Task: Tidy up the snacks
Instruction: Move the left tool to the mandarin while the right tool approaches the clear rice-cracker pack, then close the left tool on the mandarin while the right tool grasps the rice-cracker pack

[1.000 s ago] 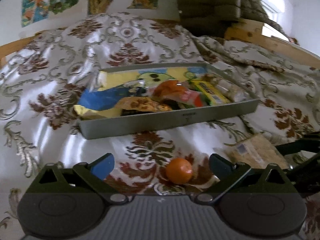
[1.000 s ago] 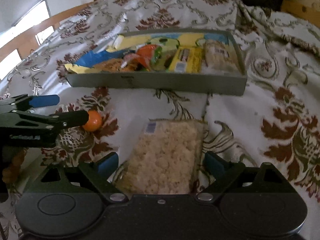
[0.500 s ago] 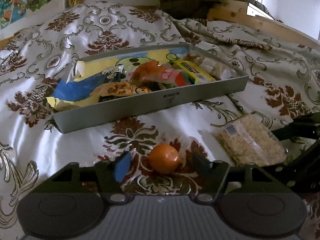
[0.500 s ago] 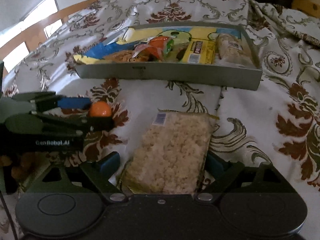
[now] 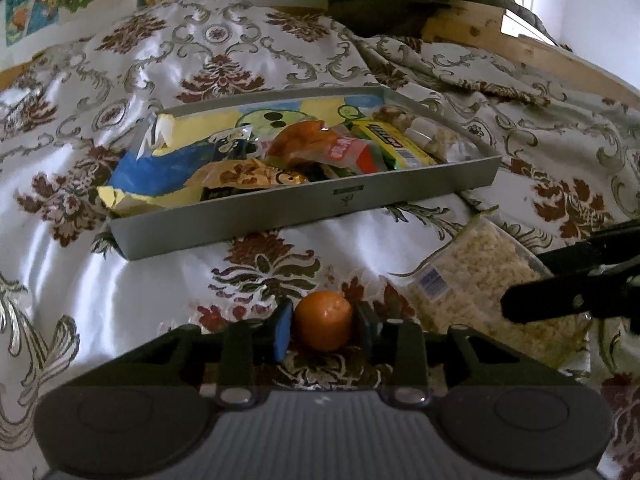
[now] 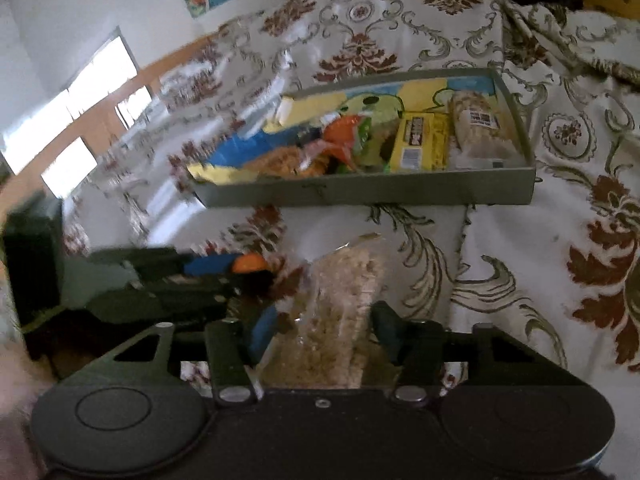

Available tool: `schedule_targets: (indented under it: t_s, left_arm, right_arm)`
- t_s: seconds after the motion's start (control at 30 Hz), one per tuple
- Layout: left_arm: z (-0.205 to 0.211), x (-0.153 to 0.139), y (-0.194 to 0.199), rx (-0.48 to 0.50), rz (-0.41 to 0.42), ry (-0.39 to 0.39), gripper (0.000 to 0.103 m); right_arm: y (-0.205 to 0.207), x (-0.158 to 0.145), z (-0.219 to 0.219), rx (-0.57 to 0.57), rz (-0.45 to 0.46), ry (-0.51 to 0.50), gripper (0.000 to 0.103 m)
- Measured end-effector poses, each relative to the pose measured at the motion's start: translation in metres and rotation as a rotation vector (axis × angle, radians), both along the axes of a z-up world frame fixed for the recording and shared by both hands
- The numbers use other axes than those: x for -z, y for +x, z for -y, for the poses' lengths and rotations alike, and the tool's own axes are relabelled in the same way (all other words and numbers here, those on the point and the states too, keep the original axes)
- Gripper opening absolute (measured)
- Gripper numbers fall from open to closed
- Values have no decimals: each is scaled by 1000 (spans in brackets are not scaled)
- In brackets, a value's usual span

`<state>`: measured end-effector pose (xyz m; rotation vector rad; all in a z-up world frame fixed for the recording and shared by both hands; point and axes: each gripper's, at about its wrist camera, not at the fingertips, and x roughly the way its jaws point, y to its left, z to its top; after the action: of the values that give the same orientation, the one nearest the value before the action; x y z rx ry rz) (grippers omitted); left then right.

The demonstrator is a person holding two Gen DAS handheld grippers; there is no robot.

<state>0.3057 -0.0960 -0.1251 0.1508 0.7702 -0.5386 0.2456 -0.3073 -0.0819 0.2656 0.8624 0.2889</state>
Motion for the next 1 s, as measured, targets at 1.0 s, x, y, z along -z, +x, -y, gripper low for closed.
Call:
schedule_targets:
  t_s: [1.0]
  left_arm:
    - [-12, -5, -2, -79, -58, -31, 37]
  right_arm:
    - [-4, 16, -30, -23, -31, -39, 49]
